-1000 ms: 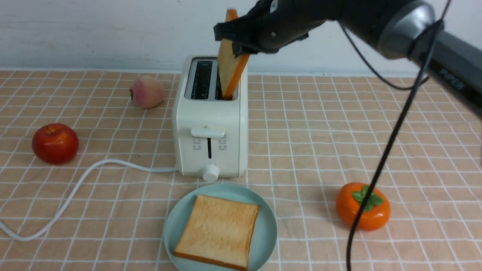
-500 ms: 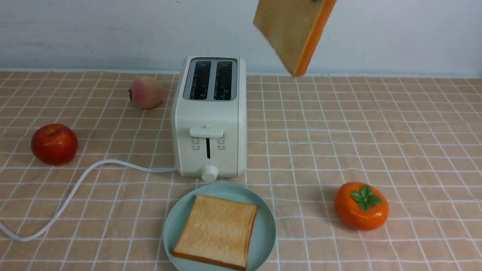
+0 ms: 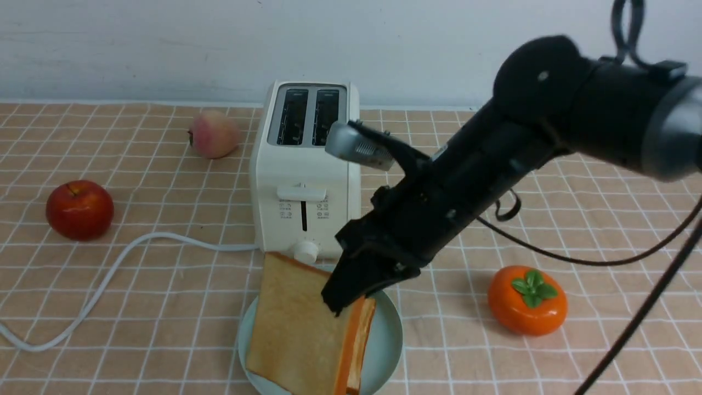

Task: Take toasted bread from bread machine on light coffee tablecloth place on plate.
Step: 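Place the held slice of bread on top of the slice on the plate with the right gripper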

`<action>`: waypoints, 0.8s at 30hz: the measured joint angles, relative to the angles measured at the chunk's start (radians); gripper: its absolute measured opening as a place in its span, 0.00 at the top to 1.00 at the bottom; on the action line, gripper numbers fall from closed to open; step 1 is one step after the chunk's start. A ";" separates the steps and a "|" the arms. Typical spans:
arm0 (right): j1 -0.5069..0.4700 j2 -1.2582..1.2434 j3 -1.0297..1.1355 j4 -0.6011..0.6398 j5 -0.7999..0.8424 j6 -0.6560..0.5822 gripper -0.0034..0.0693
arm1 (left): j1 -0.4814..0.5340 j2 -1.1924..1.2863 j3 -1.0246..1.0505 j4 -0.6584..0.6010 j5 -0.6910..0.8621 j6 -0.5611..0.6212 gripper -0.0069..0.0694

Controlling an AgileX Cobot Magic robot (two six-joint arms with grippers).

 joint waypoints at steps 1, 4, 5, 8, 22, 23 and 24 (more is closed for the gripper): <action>0.000 0.027 0.001 0.012 -0.013 -0.018 0.80 | 0.000 0.000 0.000 0.001 0.000 0.000 0.93; 0.000 0.068 0.006 0.023 -0.052 -0.036 0.80 | 0.000 0.000 0.000 0.003 0.000 0.000 0.93; 0.000 0.079 0.006 0.025 -0.064 -0.038 0.80 | 0.000 0.000 0.000 0.004 0.000 0.001 0.93; 0.000 0.090 0.006 0.026 -0.100 -0.038 0.80 | 0.000 0.000 0.000 0.004 0.000 0.001 0.93; 0.000 0.096 0.007 -0.163 -0.185 0.061 0.59 | 0.000 0.000 0.000 0.006 0.000 0.001 0.93; 0.000 0.093 0.007 -0.228 -0.199 0.106 0.50 | 0.000 0.000 0.000 0.006 0.000 0.001 0.93; 0.000 0.088 0.007 -0.264 -0.209 0.132 0.44 | 0.000 0.000 0.000 0.006 0.001 0.001 0.93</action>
